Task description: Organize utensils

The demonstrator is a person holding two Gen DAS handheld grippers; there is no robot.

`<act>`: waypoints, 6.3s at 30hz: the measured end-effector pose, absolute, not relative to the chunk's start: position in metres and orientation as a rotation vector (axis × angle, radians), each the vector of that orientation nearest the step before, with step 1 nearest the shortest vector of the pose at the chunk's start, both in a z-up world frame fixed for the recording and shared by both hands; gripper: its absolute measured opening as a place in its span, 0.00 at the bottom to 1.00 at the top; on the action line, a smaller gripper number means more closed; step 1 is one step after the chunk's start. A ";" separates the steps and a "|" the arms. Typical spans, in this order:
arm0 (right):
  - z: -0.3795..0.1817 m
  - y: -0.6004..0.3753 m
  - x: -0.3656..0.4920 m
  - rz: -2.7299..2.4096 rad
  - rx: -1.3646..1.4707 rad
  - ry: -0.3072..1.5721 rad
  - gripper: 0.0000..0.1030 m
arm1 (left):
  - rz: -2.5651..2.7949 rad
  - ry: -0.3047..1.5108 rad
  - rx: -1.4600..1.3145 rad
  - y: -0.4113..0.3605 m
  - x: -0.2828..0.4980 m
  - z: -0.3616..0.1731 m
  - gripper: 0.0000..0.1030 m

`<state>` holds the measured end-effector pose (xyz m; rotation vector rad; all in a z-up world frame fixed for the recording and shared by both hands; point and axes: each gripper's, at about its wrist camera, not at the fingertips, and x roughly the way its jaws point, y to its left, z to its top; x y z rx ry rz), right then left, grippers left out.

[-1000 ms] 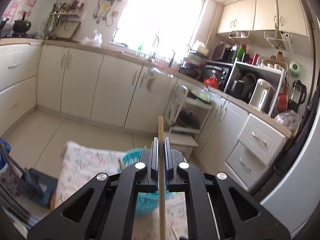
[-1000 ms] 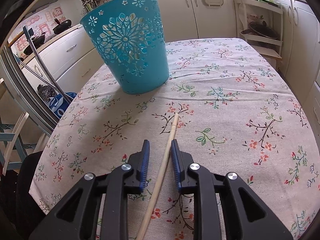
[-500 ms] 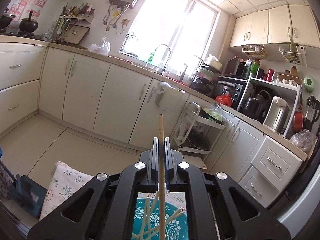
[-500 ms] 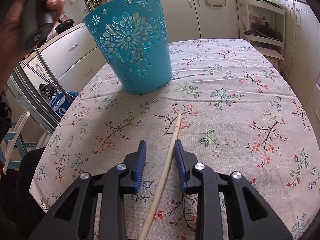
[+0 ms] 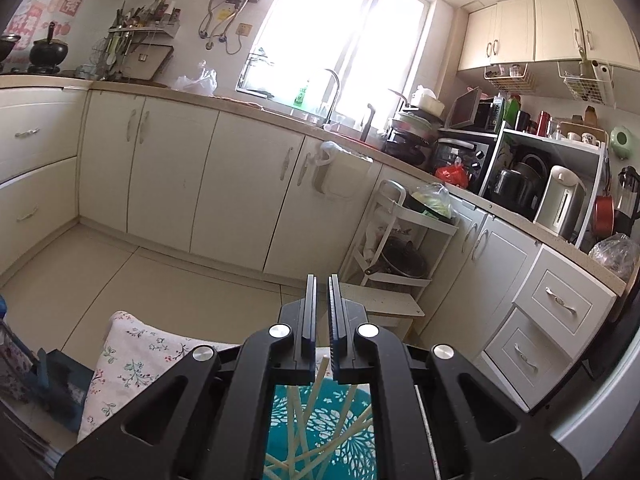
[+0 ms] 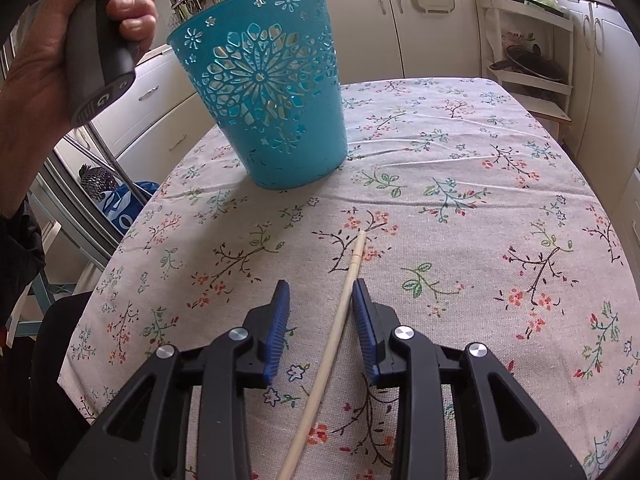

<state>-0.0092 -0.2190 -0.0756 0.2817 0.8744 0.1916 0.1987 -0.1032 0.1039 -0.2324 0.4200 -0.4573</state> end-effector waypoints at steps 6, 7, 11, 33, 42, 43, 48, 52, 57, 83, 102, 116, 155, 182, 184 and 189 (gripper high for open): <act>-0.075 -0.217 -0.009 0.191 0.266 0.880 0.32 | -0.408 0.433 -0.145 -0.090 0.168 0.099 0.52; -0.074 -0.217 -0.009 0.190 0.267 0.882 0.32 | -0.353 0.412 -0.113 -0.085 0.155 0.098 0.74; -0.074 -0.219 -0.010 0.178 0.259 0.886 0.32 | -0.272 0.362 0.032 -0.072 0.112 0.087 0.92; -0.074 -0.216 -0.008 0.106 0.193 0.923 0.13 | -0.197 0.633 0.129 -0.050 0.068 -0.032 0.92; -0.066 -0.227 -0.012 0.136 0.279 0.919 0.06 | -0.187 0.684 0.101 -0.047 0.079 -0.039 0.92; -0.062 -0.229 -0.013 0.151 0.305 0.911 0.06 | -0.185 0.692 0.099 -0.047 0.080 -0.040 0.92; -0.016 -0.244 -0.012 0.242 0.458 0.813 0.06 | -0.172 0.737 0.074 -0.043 0.088 -0.046 0.92; 0.038 -0.251 0.000 0.303 0.527 0.686 0.06 | -0.173 0.779 0.039 -0.038 0.094 -0.051 0.92; 0.107 -0.251 0.026 0.356 0.530 0.514 0.05 | -0.177 0.795 0.015 -0.035 0.095 -0.055 0.92; 0.131 -0.234 0.108 0.297 0.401 0.535 0.04 | -0.199 0.846 -0.077 -0.024 0.103 -0.064 0.92; -0.039 -0.154 0.058 0.411 0.089 1.080 0.23 | -0.130 0.827 -0.261 0.008 0.105 -0.070 0.92; 0.048 -0.204 0.032 0.567 0.369 0.787 0.06 | -0.148 0.838 -0.246 0.005 0.106 -0.072 0.92; 0.085 -0.240 -0.089 0.038 0.385 0.791 0.93 | -0.179 0.734 0.076 -0.049 -0.045 0.089 0.92; 0.176 -0.190 -0.275 0.095 0.409 0.580 0.93 | -0.092 0.653 0.082 -0.010 -0.214 0.167 0.92; 0.179 -0.187 -0.279 0.104 0.396 0.571 0.93 | -0.093 0.644 0.087 -0.011 -0.216 0.170 0.92; 0.183 -0.188 -0.283 0.095 0.394 0.549 0.93 | -0.093 0.640 0.086 -0.013 -0.217 0.172 0.92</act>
